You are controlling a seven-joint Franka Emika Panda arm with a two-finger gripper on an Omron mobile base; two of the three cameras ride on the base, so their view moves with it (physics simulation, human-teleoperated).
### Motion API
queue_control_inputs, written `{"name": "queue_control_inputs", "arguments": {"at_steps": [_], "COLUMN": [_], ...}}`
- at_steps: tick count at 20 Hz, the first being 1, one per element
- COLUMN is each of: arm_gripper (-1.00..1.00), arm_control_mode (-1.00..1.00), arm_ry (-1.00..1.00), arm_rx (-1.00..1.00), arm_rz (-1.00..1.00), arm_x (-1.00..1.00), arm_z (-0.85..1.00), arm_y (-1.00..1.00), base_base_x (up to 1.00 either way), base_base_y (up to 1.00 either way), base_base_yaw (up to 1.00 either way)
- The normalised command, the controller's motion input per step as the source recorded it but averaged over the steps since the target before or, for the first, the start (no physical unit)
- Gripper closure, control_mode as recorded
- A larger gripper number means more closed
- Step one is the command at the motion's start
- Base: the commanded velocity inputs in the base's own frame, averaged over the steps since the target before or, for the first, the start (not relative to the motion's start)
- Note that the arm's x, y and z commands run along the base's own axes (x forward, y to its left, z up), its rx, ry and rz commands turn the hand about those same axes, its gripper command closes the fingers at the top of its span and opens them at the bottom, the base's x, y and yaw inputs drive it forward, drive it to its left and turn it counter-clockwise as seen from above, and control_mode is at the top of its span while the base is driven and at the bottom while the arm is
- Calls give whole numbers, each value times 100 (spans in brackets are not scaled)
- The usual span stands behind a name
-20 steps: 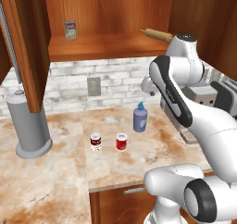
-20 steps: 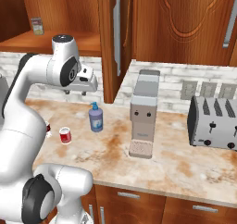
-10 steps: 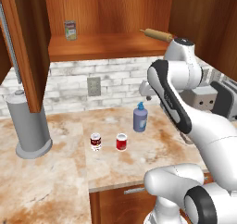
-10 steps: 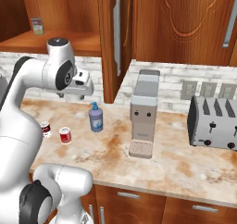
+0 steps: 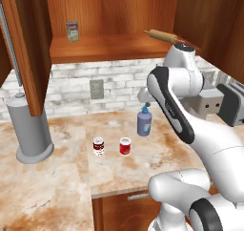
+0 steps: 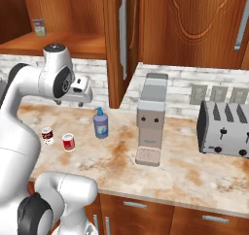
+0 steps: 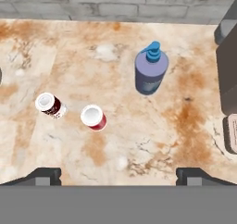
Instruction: Pick the cans from the counter and place them in their designated side in the cabinet.
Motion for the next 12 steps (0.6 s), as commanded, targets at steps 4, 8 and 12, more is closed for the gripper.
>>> {"name": "queue_control_inputs", "arguments": {"at_steps": [4, 8, 12], "arm_gripper": [-100, -100, -100], "arm_control_mode": [-100, -100, -100], "arm_ry": [0, -4, -5], "arm_rx": [2, 3, 2], "arm_rz": [0, 0, 1], "arm_x": [0, 0, 0], "arm_z": [-13, -13, -14], "arm_y": [19, 15, 14], "base_base_x": [0, 0, 0], "base_base_y": [0, 0, 0], "base_base_yaw": [0, 0, 0]}}
